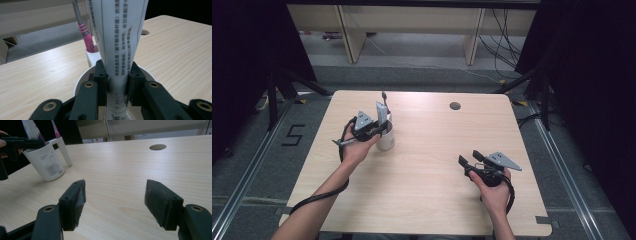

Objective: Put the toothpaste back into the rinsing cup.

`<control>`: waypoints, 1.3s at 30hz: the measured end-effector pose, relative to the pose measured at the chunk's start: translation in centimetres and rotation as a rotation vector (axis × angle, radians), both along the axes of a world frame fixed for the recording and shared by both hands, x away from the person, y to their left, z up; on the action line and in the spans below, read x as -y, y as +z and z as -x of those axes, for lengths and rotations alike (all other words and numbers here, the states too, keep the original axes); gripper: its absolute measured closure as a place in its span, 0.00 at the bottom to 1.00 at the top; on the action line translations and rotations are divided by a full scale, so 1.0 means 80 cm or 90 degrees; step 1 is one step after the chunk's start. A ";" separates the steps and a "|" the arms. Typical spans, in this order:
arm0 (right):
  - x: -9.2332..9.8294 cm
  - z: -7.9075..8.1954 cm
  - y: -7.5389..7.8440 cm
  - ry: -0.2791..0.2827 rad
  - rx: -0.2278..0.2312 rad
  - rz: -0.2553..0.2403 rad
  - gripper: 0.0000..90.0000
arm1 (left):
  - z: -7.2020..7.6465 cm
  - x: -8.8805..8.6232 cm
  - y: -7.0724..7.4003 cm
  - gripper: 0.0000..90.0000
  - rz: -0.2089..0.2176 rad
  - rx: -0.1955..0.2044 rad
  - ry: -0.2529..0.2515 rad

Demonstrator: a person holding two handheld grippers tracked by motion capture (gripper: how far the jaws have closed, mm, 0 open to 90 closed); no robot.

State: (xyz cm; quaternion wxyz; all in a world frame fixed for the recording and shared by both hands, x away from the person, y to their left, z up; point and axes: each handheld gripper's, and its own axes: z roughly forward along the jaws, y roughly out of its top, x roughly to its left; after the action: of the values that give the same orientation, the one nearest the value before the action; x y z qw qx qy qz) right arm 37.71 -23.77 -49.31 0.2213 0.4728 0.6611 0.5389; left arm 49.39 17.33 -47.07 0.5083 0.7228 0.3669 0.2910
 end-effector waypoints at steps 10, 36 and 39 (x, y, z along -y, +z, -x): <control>-0.001 0.000 -0.001 -0.002 0.002 -0.006 0.38 | -0.001 -0.004 0.000 0.80 0.009 -0.010 0.012; -0.001 0.000 -0.003 0.007 0.001 -0.013 0.38 | 0.002 -0.004 -0.003 0.66 0.014 -0.029 0.028; -0.002 0.000 -0.003 0.008 -0.002 -0.017 0.38 | 0.003 -0.004 -0.002 0.65 0.013 -0.028 0.028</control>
State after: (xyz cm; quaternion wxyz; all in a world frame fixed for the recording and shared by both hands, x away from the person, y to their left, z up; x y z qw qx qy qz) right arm 37.68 -23.63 -49.54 0.2104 0.4725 0.6573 0.5482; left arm 49.16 17.64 -47.21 0.5011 0.7155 0.3967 0.2823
